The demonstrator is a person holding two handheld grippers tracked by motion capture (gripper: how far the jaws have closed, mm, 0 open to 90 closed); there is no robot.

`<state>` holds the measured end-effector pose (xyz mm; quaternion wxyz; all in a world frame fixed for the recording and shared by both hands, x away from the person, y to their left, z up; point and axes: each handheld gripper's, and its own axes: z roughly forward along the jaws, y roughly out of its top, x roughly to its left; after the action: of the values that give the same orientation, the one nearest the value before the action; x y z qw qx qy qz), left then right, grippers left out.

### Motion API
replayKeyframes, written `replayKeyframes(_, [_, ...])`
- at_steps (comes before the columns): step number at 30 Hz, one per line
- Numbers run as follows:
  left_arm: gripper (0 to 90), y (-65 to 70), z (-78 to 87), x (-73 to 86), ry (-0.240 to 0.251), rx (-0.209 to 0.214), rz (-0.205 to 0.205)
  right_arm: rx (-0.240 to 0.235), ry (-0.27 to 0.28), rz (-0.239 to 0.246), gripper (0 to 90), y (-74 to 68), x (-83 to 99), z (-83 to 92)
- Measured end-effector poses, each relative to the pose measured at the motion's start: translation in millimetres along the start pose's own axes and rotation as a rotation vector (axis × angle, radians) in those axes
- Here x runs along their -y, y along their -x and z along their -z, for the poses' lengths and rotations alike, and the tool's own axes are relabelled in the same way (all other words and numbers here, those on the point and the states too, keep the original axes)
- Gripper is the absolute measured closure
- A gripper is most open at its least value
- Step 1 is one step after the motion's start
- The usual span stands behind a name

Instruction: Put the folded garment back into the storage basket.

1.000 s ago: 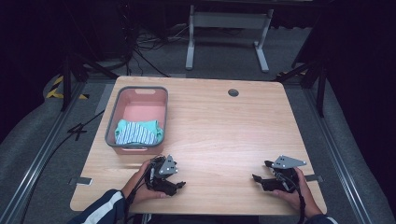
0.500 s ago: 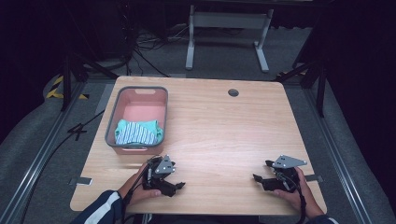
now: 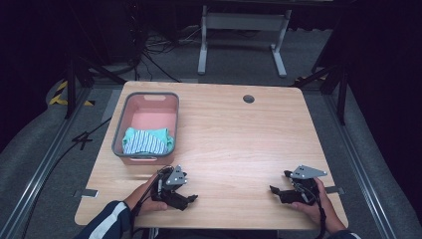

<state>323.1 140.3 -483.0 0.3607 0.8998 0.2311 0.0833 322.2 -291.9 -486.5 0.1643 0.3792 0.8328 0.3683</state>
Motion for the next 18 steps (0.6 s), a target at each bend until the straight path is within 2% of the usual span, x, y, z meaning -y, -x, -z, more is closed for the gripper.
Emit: replayKeyframes(18, [12.7,-0.6,-1.0,-0.7,-0.004,-0.002,0.005,-0.003,0.001,0.0,17.7,0.1,-0.6,-0.6])
